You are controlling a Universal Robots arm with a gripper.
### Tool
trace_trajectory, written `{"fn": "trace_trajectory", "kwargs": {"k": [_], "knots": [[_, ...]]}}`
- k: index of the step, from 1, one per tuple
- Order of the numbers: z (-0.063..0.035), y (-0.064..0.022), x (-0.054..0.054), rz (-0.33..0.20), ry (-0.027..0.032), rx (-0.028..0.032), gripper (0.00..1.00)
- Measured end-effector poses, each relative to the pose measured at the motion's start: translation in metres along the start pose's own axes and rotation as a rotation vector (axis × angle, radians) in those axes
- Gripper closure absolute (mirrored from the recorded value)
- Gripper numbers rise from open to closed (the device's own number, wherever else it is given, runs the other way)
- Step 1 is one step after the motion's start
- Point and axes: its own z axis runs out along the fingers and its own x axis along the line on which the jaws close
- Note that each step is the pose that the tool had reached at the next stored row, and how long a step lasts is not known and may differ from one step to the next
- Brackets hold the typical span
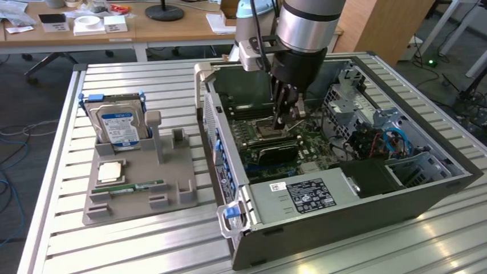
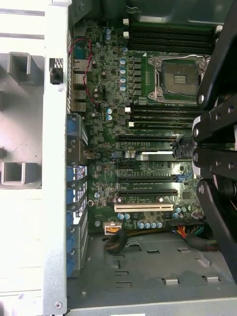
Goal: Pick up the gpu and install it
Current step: 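Press down on the gpu until it lock into place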
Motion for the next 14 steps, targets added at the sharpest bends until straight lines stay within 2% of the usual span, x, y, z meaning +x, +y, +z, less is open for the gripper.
{"fn": "trace_trajectory", "kwargs": {"k": [6,14], "knots": [[0.0108,-0.0001,0.000,0.000,0.0000,0.0000,0.89],[0.0189,-0.0015,0.001,0.000,0.0000,0.0000,0.89]]}}
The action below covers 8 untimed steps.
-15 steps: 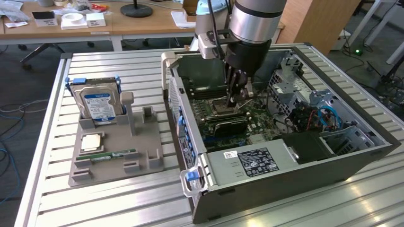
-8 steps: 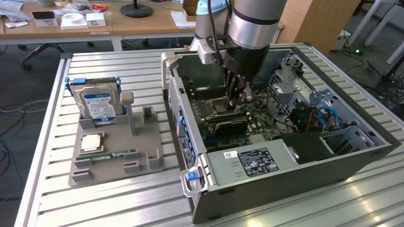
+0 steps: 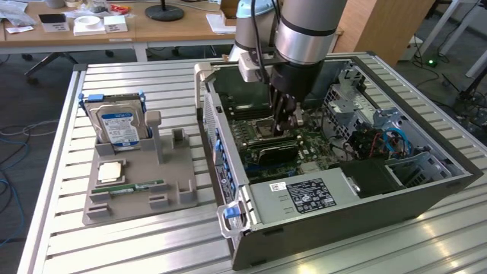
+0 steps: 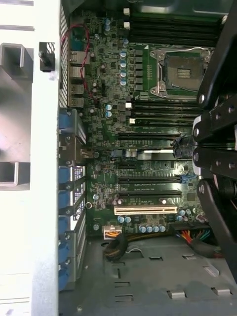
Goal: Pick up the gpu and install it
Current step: 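Press down on the gpu until it lock into place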
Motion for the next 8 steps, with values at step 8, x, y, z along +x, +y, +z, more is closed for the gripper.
{"fn": "trace_trajectory", "kwargs": {"k": [8], "knots": [[0.0141,-0.0002,0.001,0.000,0.0000,0.0000,0.89]]}}
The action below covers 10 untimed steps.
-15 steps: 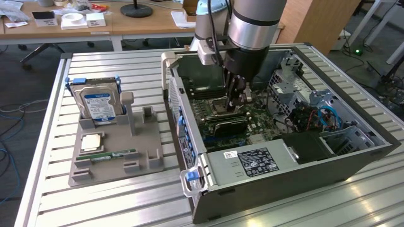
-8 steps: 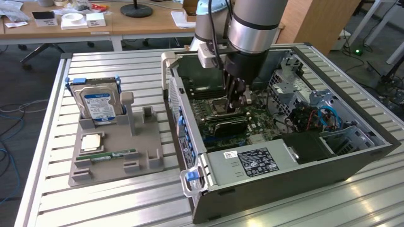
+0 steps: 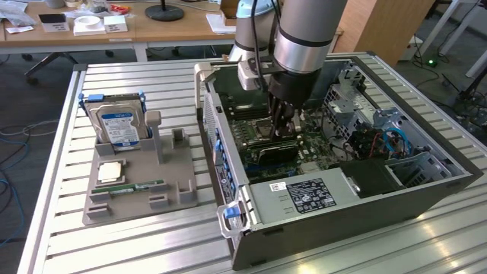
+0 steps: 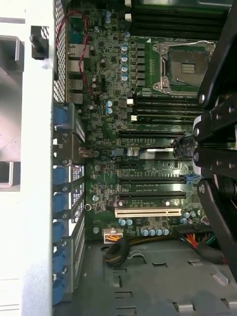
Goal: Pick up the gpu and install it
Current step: 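Press down on the gpu until it lock into place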
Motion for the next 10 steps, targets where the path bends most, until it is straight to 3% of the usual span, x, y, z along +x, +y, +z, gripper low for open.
{"fn": "trace_trajectory", "kwargs": {"k": [10], "knots": [[0.0072,-0.0001,-0.0017,0.000,-0.0001,0.0001,0.89]]}}
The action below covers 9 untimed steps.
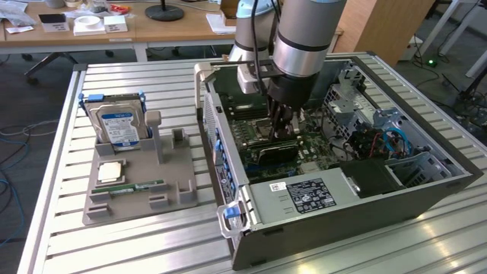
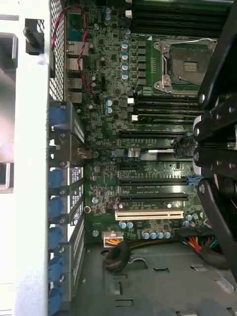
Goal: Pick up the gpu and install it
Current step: 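Press down on the gpu until it lock into place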
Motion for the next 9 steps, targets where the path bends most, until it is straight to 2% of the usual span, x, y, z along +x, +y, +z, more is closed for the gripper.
{"fn": "trace_trajectory", "kwargs": {"k": [9], "knots": [[0.0078,-0.0001,-0.0017,0.000,0.0000,0.0000,0.89]]}}
